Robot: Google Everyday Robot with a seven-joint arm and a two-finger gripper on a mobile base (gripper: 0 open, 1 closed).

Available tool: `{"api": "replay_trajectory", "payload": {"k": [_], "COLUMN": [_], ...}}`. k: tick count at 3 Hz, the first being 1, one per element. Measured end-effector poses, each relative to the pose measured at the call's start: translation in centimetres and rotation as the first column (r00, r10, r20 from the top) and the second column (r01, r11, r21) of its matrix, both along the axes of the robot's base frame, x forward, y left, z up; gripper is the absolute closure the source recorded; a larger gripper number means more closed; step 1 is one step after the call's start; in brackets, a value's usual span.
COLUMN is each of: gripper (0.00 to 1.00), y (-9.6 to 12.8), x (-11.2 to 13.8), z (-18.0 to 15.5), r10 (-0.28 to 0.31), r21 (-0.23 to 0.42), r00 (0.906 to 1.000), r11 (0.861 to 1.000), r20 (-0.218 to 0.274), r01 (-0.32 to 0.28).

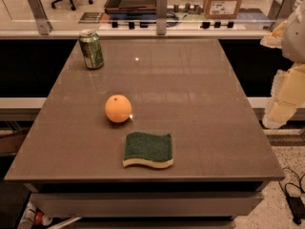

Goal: Move sponge near green can

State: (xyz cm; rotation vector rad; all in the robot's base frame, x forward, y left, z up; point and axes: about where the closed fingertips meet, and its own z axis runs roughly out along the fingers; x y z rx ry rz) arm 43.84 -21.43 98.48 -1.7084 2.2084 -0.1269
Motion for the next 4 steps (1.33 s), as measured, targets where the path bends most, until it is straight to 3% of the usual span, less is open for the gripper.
{"api": "replay_trajectory", "payload": {"k": [2, 3, 4], "gripper": [0.0, 0.0, 0.0], "y": [0.4, 1.3, 3.1], "x": [0.0, 0.1, 0.1], "z": [0.0, -0.8, -3.4], "r10": [0.004, 0.021, 0.058], "r21": [0.02, 0.096, 0.237], "r00": [0.9999, 0.9994, 0.9972], "r11": [1.0, 0.995, 0.969], "r20": [0.011, 0.028, 0.046], "r01": [-0.004, -0.023, -0.067]}}
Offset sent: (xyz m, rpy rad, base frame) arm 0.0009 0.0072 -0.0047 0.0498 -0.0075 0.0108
